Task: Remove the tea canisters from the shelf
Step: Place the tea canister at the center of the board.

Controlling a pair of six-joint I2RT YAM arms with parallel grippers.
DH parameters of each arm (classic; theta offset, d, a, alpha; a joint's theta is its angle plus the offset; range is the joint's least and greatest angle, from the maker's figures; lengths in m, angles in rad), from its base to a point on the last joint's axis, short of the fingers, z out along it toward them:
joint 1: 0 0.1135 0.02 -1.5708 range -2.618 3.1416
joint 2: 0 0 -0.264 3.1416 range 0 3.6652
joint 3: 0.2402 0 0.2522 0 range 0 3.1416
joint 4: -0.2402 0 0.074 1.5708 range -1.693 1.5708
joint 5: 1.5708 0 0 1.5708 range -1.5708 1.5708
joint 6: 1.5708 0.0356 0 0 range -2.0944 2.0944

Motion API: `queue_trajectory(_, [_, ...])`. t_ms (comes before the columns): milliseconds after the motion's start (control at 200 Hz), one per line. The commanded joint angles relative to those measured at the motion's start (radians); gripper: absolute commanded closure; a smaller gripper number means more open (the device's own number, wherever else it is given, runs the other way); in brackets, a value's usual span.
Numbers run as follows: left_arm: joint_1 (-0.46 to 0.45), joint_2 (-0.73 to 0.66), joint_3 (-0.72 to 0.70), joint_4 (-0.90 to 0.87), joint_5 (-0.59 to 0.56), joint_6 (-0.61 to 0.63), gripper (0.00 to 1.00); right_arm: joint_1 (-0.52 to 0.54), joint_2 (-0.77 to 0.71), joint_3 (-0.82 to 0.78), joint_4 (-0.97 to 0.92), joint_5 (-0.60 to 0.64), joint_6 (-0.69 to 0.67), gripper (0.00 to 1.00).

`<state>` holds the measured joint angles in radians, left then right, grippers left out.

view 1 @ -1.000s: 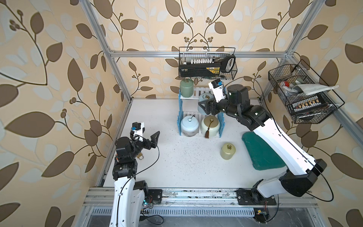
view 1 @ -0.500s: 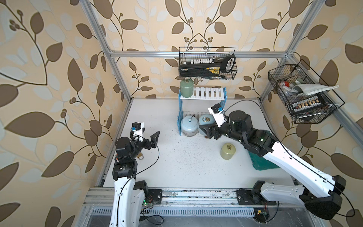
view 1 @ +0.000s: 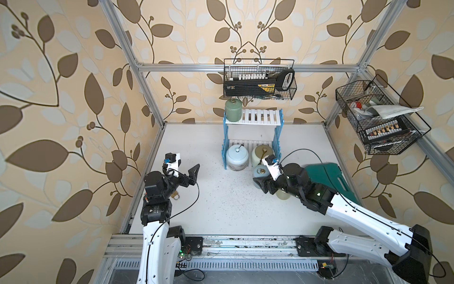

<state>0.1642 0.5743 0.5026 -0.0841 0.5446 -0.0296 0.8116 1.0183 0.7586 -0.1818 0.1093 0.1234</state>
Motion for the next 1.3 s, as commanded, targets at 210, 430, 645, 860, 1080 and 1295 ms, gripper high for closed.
queue_trajectory(210, [0.007,-0.005,0.004,0.033,0.006,0.002,0.01,0.009,-0.012,-0.118,0.254,0.071,0.034,0.43])
queue_trajectory(430, [0.009,-0.01,0.007,0.027,0.003,0.008,0.01,0.01,0.036,-0.184,0.328,0.092,0.047,0.43])
queue_trajectory(645, [0.009,-0.011,0.006,0.029,0.003,0.007,0.01,0.008,0.121,-0.203,0.37,0.103,0.034,0.42])
queue_trajectory(860, [0.009,-0.01,0.004,0.027,0.003,0.009,0.01,0.005,0.195,-0.208,0.402,0.122,0.012,0.41])
queue_trajectory(1080, [0.01,-0.008,0.004,0.027,0.003,0.008,0.01,-0.006,0.247,-0.2,0.415,0.122,0.009,0.4])
queue_trajectory(1295, [0.012,-0.007,0.003,0.029,0.003,0.008,0.01,-0.028,0.279,-0.2,0.416,0.125,0.001,0.37])
